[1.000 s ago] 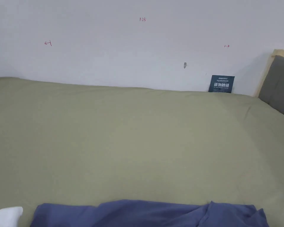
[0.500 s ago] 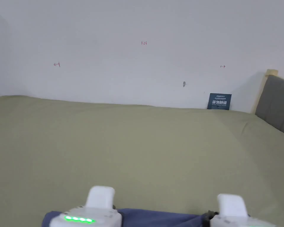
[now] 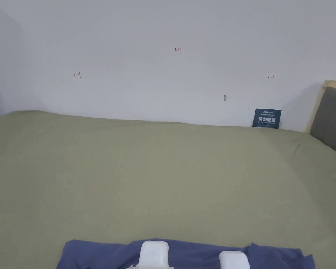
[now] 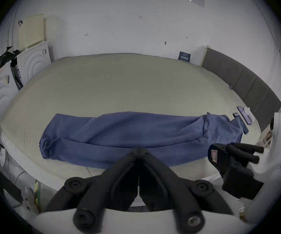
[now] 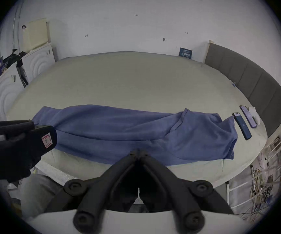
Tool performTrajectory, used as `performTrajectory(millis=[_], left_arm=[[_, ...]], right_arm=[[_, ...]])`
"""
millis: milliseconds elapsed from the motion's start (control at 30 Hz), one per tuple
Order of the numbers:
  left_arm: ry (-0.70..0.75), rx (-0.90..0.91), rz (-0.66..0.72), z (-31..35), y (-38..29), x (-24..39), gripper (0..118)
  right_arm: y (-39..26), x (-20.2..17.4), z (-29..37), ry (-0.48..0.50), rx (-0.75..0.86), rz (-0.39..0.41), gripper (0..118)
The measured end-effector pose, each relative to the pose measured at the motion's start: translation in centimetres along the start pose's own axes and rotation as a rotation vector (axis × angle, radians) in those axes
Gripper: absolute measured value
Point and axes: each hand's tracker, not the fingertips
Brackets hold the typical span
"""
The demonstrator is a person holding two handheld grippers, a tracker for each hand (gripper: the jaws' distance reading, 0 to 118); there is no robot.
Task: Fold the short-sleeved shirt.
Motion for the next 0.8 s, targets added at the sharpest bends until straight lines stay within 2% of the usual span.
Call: performTrajectory(millis=[133,200,300,433,467,500,533,567,600,633,767,800], left_arm=[[-0.042,-0.001,-0.015,0.3,1.6,-2.7,0],[0.027,0.054,0.002,0.7,2.5,-5.5,0],[0.063,0.053,0.051,0.6,4.8,-11.7,0],[-0.133,0.004,0.182,-0.3,6.4,-21.1,0],[-0.143,0.000,0.195,-0.6,6.2,-22.9,8],[-0.155,0.020,0.194,-0.7,5.9,-24.5,37],[-0.210,0.012,0.210,-1.1,5.6,-25.8,71],[-0.254,-0.030,0.251,-1.6,5.3,-26.8,99],[-0.310,-0.100,0.298,-2.5,5.1,-27.9,110],[-0.365,-0.174,0.328,-3.5,4.6,-28.7,113],[-0.243,-0.258,0.253,-6.5,2.4,-29.8,112],[-0.245,-0.277,0.272,-7.1,1.6,-29.4,112]], right_arm=[[0.8,1.1,1.4,0.008,0.035,-0.007,1],[1.7,2.0,1.7,0.003,0.055,0.005,1],[2.6,3.4,1.9,0.012,0.072,-0.032,1],[3.2,4.5,1.7,0.021,0.081,-0.041,1],[3.2,4.8,1.4,0.024,0.083,-0.049,1],[3.4,5.0,1.3,0.035,0.077,-0.060,1],[3.5,5.2,1.2,0.048,0.072,-0.069,1],[3.6,5.2,1.4,0.056,0.070,-0.073,1],[3.7,5.2,1.4,0.062,0.069,-0.075,1],[3.8,5.2,1.4,0.062,0.069,-0.073,1],[4.1,4.9,1.6,0.074,0.068,-0.046,1],[4.2,4.9,1.7,0.076,0.069,-0.040,1]])
